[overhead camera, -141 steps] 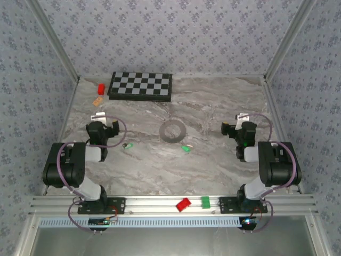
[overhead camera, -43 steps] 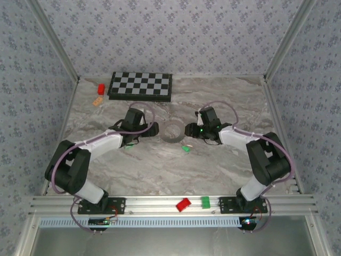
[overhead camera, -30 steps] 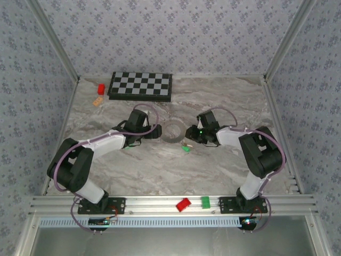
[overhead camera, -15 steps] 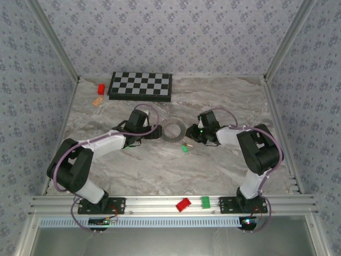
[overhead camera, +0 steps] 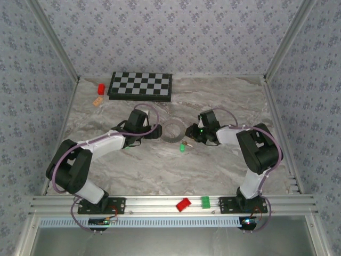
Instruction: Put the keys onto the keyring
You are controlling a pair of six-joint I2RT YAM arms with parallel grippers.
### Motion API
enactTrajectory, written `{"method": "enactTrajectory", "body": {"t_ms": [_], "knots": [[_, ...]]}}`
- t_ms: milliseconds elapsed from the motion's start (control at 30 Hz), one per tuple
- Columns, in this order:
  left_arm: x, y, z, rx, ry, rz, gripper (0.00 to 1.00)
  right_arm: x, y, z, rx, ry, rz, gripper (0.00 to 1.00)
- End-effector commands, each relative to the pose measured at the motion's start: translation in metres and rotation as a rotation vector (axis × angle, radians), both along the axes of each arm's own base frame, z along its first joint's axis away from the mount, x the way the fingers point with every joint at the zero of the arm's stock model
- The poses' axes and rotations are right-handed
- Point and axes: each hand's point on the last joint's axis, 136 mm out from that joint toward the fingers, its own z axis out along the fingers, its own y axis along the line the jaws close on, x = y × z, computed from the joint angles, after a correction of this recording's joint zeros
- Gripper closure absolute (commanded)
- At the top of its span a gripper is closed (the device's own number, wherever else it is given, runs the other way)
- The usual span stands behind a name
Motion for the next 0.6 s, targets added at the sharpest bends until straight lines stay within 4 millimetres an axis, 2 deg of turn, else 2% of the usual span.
{"method": "enactTrajectory", "body": {"t_ms": [0, 233, 500, 567], "knots": [[-0.001, -0.001, 0.009, 0.002, -0.021, -0.003, 0.02, 0.011, 0.009, -0.007, 0.011, -0.011, -0.001, 0.77], [-0.001, -0.003, 0.012, -0.003, -0.024, -0.006, 0.02, 0.014, 0.015, -0.005, 0.041, -0.019, 0.004, 0.78], [-0.003, -0.003, 0.013, -0.015, -0.025, -0.002, 0.02, 0.014, 0.009, 0.000, -0.006, -0.050, 0.006, 1.00], [-0.002, -0.003, 0.016, -0.020, -0.034, 0.000, 0.02, 0.013, 0.006, 0.004, -0.031, -0.068, 0.012, 1.00]]}}
